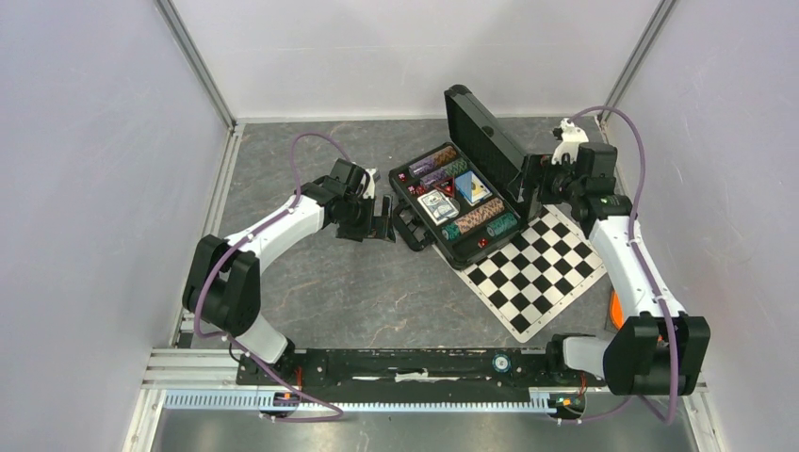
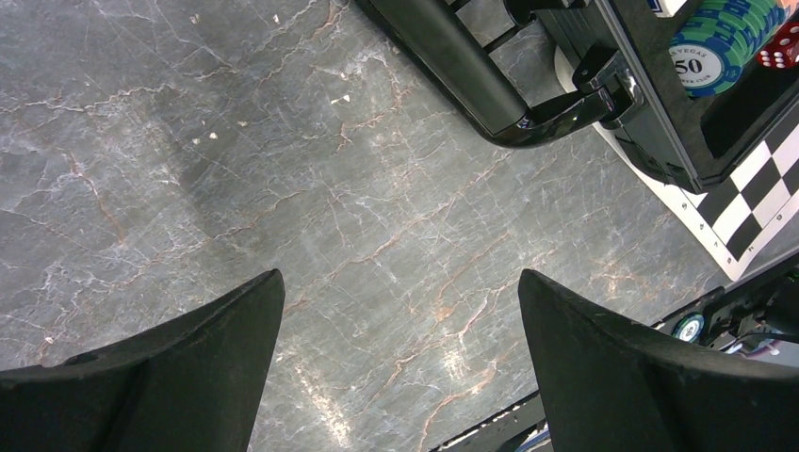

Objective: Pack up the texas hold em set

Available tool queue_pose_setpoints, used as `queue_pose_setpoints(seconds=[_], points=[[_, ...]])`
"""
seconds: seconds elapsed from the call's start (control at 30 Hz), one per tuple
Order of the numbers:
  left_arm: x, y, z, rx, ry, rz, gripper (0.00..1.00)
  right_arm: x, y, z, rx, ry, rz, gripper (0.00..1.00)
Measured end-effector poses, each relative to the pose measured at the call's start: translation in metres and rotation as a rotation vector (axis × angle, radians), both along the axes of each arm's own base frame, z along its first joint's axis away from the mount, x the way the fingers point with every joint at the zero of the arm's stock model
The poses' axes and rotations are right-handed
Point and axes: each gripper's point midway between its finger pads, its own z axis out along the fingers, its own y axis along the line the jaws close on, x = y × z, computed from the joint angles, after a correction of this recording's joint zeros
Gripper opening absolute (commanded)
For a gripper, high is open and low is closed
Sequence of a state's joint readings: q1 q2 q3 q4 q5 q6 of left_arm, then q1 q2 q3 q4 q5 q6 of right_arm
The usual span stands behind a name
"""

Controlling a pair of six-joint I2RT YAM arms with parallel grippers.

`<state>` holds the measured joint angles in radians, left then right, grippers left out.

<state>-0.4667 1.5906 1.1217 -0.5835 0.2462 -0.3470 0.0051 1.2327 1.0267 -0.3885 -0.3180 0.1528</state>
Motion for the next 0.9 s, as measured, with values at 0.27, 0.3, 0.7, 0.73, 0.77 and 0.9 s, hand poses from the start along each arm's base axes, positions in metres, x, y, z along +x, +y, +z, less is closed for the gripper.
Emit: queue_pose_setpoints(seconds=[0.27, 0.3, 0.7, 0.73, 0.77, 0.9], points=[[-0.002, 0.001, -0.002, 0.003, 0.008, 0.0, 1.0, 0.007, 0.008, -0.002, 0.043, -0.057, 0.072, 0.98], [-0.003, 0.001, -0.002, 0.004, 0.009, 0.0, 1.0, 0.007, 0.011, -0.004, 0.045, -0.069, 0.096, 0.98], [-0.013, 0.006, -0.008, 0.014, 0.028, 0.0, 1.0, 0.001, 0.023, -0.009, 0.014, -0.062, 0.251, 0.98], [-0.013, 0.006, -0.008, 0.014, 0.029, 0.0, 1.0, 0.001, 0.023, -0.008, 0.012, -0.056, 0.255, 0.98], [-0.013, 0.006, -0.008, 0.014, 0.029, 0.0, 1.0, 0.001, 0.023, -0.007, 0.008, -0.05, 0.26, 0.98], [-0.013, 0.006, -0.008, 0.014, 0.029, 0.0, 1.0, 0.0, 0.022, -0.005, -0.005, -0.033, 0.265, 0.98]])
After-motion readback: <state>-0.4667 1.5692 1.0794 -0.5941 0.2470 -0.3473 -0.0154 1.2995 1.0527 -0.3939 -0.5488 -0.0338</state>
